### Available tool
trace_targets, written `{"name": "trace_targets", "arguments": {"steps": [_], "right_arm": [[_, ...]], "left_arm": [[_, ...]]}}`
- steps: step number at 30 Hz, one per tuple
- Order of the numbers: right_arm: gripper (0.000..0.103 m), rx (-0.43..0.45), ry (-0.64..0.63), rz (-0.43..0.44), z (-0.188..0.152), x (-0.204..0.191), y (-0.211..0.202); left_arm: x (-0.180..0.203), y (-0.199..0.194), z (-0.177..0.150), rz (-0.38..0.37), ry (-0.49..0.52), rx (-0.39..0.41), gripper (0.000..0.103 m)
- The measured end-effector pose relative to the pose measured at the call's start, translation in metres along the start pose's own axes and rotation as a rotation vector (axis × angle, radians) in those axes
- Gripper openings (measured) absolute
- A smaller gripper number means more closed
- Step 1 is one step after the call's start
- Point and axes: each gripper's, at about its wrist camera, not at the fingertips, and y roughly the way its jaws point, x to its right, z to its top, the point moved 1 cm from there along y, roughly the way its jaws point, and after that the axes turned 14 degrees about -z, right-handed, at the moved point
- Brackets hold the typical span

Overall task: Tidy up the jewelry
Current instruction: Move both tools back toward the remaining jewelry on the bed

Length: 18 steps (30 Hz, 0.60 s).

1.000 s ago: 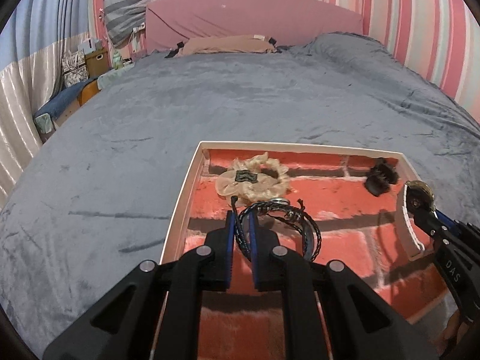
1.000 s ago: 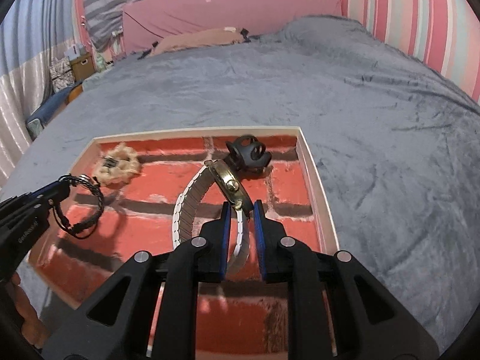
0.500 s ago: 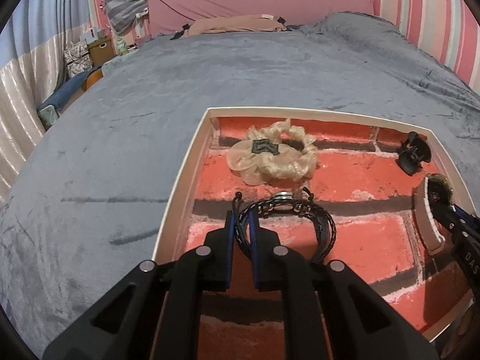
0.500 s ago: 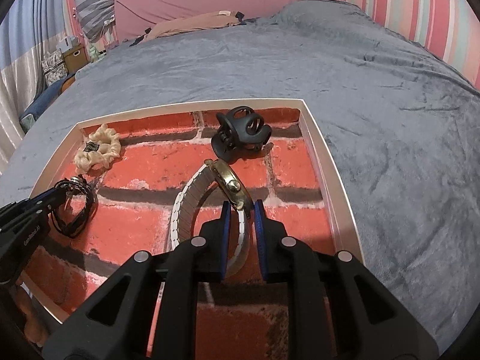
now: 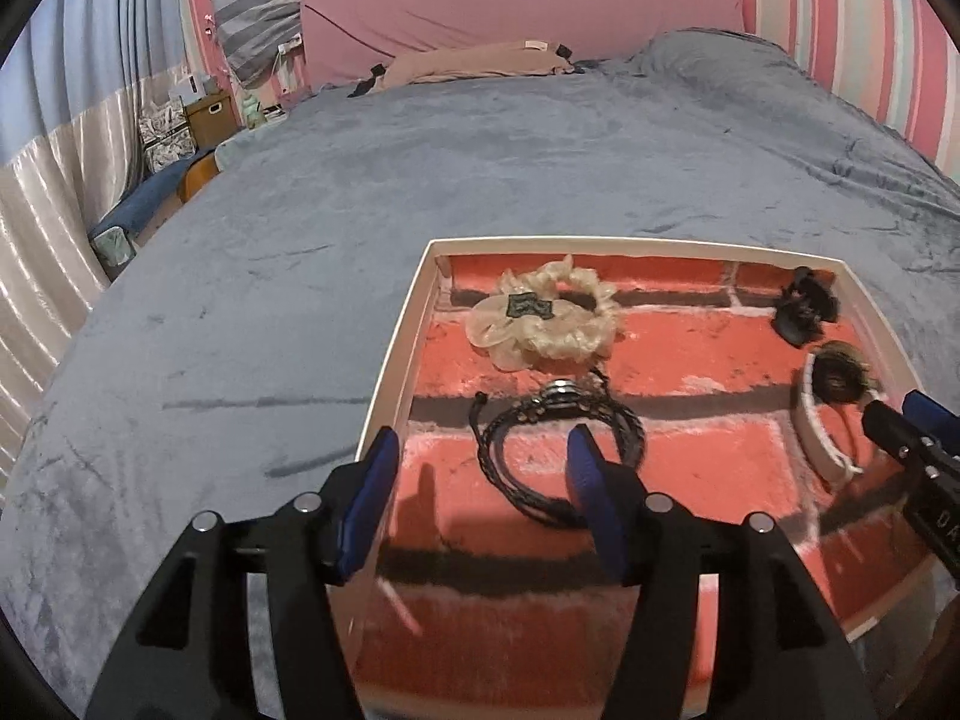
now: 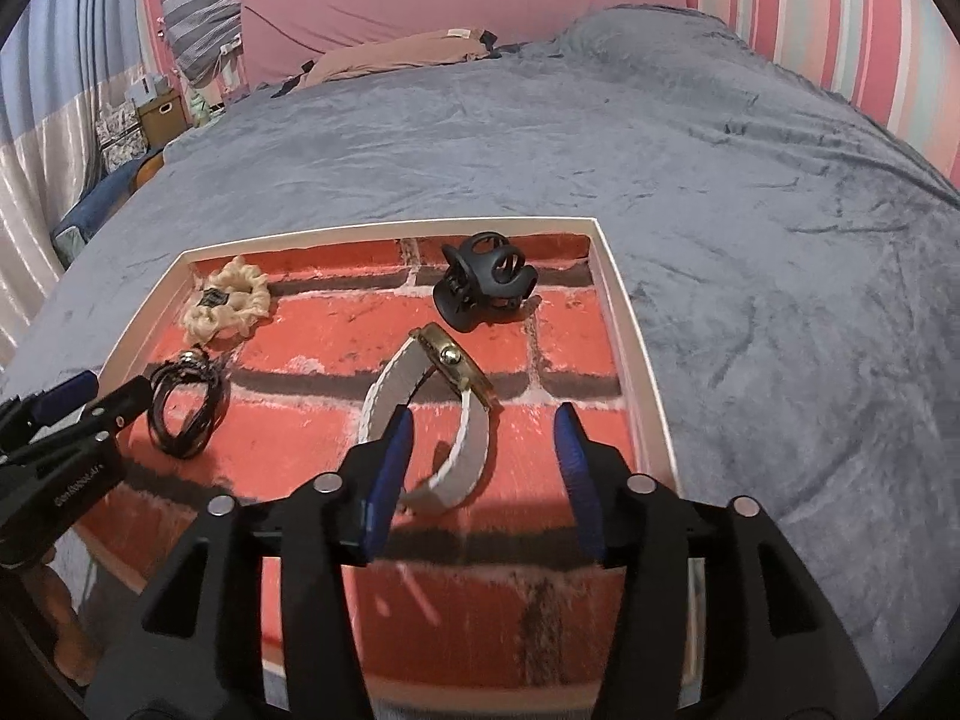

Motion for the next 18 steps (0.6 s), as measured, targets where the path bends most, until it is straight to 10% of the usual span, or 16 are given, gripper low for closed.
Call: {"name": "trace_targets", "arguments": {"steps": [18], "right_arm": [[0.090, 0.090, 0.004, -0.020, -0.061, 0.048, -0.131]], "left_arm": [[0.023, -0.164, -0.062, -0.008, -0.031, 0.088, 0.076]]}}
